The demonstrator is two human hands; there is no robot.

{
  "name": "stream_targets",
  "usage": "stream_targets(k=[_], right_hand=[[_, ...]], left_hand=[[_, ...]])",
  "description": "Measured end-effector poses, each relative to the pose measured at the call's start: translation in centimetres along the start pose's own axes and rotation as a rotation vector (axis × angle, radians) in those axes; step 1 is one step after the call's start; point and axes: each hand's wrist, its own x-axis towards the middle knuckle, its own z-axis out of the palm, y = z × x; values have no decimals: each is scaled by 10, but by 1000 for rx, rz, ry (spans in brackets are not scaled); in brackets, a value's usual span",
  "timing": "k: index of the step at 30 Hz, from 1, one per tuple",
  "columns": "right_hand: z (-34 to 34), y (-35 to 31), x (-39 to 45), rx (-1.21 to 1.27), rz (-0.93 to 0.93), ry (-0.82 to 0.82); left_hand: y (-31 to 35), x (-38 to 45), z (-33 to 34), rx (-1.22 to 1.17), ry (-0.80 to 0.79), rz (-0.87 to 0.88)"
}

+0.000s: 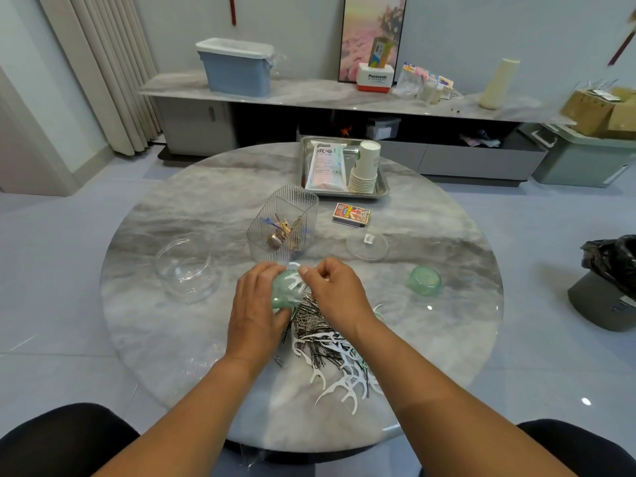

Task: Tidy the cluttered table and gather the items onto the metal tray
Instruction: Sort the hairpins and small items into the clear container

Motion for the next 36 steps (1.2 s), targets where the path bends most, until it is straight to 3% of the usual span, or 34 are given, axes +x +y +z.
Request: stream_targets(k=[3, 8, 17, 24, 30, 36], right_hand=[[5, -1, 1, -184, -45, -49], [7, -3, 0, -144, -50, -22], [-2, -10, 8, -506, -208, -154], [1, -9, 4, -273, -113, -92], [6, -13, 6, -673, -244, -240], [16, -15, 9, -293, -221, -21]], left_hand=[[4, 1, 0, -38, 5, -7], [7, 4, -1, -102, 58, -215], [3, 7, -5, -102, -32, -65], [6, 7, -4, -177, -42, -158], [4, 4, -1, -199, -90, -152], [1, 7, -1, -257, -54, -244]])
